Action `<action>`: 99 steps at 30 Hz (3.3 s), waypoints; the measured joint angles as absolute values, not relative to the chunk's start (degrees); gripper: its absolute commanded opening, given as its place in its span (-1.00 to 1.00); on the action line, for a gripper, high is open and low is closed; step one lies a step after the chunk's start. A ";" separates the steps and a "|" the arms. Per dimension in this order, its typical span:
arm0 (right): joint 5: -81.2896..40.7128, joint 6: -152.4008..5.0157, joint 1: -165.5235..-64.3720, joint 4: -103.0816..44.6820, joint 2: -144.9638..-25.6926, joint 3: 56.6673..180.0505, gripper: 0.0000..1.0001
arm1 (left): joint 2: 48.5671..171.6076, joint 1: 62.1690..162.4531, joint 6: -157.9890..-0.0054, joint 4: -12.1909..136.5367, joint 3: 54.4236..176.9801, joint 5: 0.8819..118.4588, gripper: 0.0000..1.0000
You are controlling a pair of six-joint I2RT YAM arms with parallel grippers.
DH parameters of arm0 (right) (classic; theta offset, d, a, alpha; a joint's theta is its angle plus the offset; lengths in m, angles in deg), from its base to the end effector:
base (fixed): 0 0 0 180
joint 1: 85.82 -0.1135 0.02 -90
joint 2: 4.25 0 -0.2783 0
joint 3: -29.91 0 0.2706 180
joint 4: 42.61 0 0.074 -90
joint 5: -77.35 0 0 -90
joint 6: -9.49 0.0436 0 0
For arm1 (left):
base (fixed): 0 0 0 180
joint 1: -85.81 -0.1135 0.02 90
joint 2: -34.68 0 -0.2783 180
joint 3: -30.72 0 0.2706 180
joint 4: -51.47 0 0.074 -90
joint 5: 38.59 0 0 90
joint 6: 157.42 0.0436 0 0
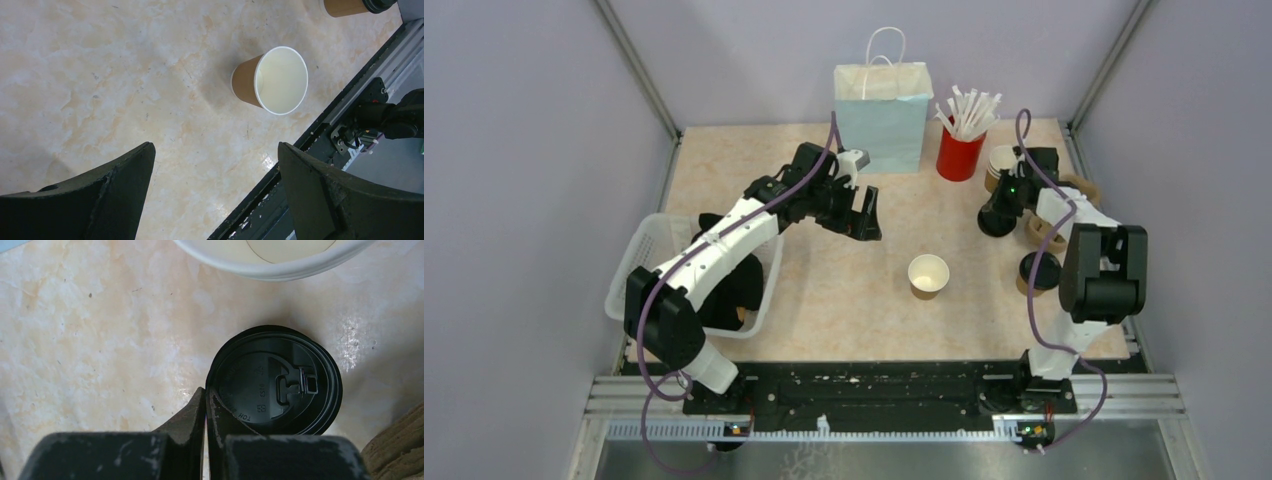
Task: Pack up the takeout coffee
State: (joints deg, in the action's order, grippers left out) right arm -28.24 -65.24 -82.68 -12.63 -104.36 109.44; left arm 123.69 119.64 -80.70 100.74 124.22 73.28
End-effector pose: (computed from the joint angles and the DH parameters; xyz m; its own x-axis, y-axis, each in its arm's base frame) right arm 0.3959 -0.0100 0.2028 -0.7749 0.2966 -0.5582 0.0895 0.9257 0.3675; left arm 0.2952 -0.2174 0.3323 -0.7386 0.2384 -0.6306 0.5822 0.6971 -0.4184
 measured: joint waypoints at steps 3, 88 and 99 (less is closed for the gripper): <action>-28.81 -64.65 -82.58 -12.06 -104.08 109.44 -1.00 | 123.69 119.64 -80.72 100.74 124.22 73.26 0.97; -63.37 5.58 -96.65 -46.02 -62.40 95.00 -1.00 | 109.57 126.41 -139.12 62.91 112.79 76.14 0.97; -63.21 5.66 -96.65 -46.35 -62.42 95.00 -1.00 | 113.09 126.45 -139.29 62.47 113.60 77.89 0.97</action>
